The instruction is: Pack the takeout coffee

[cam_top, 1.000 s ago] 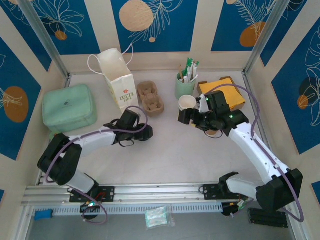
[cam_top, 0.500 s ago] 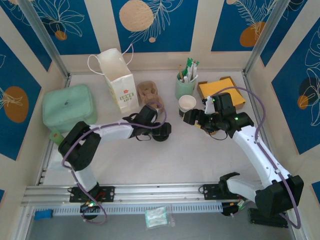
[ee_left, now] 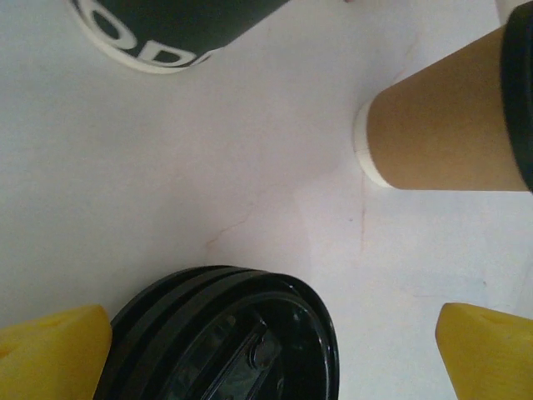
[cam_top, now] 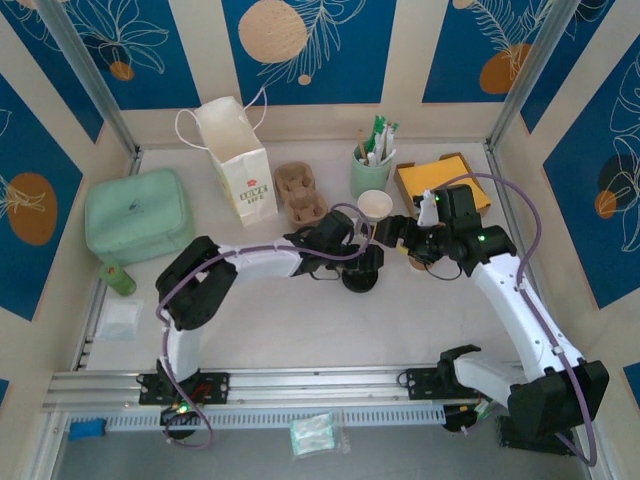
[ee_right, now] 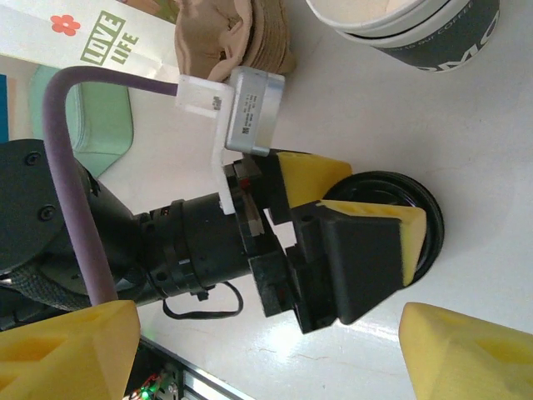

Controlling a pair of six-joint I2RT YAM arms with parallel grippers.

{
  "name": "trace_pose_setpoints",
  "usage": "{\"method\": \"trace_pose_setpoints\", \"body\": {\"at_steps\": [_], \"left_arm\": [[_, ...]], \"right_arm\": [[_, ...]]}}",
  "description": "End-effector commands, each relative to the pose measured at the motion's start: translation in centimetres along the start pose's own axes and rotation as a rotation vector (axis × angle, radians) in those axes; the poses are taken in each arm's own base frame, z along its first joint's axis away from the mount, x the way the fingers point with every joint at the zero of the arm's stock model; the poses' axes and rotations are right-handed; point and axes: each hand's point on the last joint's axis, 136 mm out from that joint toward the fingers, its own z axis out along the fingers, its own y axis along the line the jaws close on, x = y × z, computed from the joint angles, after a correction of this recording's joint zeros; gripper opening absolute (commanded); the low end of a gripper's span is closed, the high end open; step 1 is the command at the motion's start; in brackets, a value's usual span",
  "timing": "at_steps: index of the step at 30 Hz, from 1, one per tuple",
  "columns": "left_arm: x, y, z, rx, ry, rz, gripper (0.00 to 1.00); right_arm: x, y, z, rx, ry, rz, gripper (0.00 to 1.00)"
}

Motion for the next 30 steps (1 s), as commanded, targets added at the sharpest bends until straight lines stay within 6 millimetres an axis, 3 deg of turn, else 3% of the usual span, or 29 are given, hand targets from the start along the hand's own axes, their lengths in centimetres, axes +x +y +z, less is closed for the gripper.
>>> {"method": "trace_pose_setpoints", "body": {"at_steps": [1,9,16,24,27,30], "left_arm": [[-0.6,-1.6,-0.3,0.036,-0.003,0.010,0.99],[-1.4,-1.8,-4.0,-0.004,-0.038,0.079,0.99],[-2.1,0.1,-9.2,-0.071,-0.093,0.086,0.99],[-3.8,6.0,-17.0,-0.208,-0.209,-0.002,1.00],[-4.6,8.6,-19.0,-0.219,-0.259,-0.084,1.00],[-5.3,10.4,-19.6,-0.189,-0.292,-0.166,0.99]], "right_arm": [[0.0,1.3,-1.3,-0.039,-0.005,-0.027,0.82],[-0.1,1.9,-1.6,-0.057,-0.009,-0.020,0.81],[0.0,2.7,-0.5,-0.075,0.015,-0.006,0.81],[0.3,5.0,3.7,-0.046,0.080,-0.033,0.75],[0.1,5.9,5.5,-0.045,0.104,-0.030,0.72],[0.0,6.6,7.1,-0.046,0.128,-0.028,0.71]]}}
